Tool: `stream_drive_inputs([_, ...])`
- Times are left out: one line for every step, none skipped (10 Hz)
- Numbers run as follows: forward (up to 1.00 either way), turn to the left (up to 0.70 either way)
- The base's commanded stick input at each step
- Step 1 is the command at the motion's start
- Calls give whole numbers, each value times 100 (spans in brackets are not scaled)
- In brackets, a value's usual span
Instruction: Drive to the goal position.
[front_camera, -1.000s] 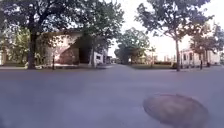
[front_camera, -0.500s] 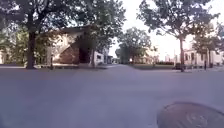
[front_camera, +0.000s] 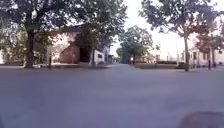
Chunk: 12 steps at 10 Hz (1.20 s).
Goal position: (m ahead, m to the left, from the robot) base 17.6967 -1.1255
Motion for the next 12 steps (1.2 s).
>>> stream_drive_inputs([100,0])
stream_drive_inputs([100,0])
stream_drive_inputs([100,0])
stream_drive_inputs([100,0])
stream_drive_inputs([100,0])
stream_drive_inputs([100,0])
stream_drive_inputs([100,0])
stream_drive_inputs([100,0])
stream_drive_inputs([100,0])
stream_drive_inputs([100,0])
stream_drive_inputs([100,0])
stream_drive_inputs([100,0])
